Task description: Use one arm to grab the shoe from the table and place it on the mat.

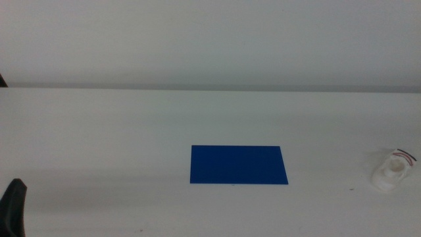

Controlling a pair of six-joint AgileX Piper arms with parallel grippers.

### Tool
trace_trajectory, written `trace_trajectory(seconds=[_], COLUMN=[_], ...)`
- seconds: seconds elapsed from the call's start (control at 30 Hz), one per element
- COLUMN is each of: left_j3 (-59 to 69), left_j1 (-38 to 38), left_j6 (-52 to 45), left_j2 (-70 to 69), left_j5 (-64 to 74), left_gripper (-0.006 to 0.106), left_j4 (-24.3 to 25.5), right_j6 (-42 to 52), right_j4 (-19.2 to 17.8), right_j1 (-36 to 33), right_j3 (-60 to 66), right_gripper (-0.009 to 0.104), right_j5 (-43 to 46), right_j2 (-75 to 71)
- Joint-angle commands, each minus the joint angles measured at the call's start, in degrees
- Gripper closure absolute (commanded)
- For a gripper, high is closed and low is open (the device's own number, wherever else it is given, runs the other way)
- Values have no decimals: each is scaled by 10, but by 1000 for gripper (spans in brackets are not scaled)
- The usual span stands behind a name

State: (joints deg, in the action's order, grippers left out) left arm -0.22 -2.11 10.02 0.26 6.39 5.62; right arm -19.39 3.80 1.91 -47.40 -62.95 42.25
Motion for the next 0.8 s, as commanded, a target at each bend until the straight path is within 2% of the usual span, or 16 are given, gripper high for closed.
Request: trace_trajectory(seconds=[0.0, 0.07, 0.13, 0.23, 0.4, 0.6, 0.77], left_j3=[24, 24, 24, 24, 24, 24, 24], left_j1=[-1, -1, -1, -1, -1, -1, -1], left_j6=[3, 3, 3, 3, 3, 3, 3], left_j2=[-23, -23, -23, -23, -23, -23, -23], left_j5=[-10, -10, -10, -10, -10, -10, -10], left_gripper=[7, 7, 7, 7, 7, 7, 7], left_j4=[0, 0, 0, 0, 0, 0, 0], right_j6=[-8, -30, -68, -89, -93, -107, -87], right_j4=[-9, -51, -69, -63, -60, -62, -14], right_j1=[4, 13, 37, 86, 131, 148, 148], right_j3=[-8, -16, -31, -56, -94, -119, -161], right_gripper=[2, 2, 2, 2, 2, 2, 6], right_j5=[8, 7, -1, -3, 27, 90, 79], right_j2=[33, 74, 120, 196, 298, 376, 470])
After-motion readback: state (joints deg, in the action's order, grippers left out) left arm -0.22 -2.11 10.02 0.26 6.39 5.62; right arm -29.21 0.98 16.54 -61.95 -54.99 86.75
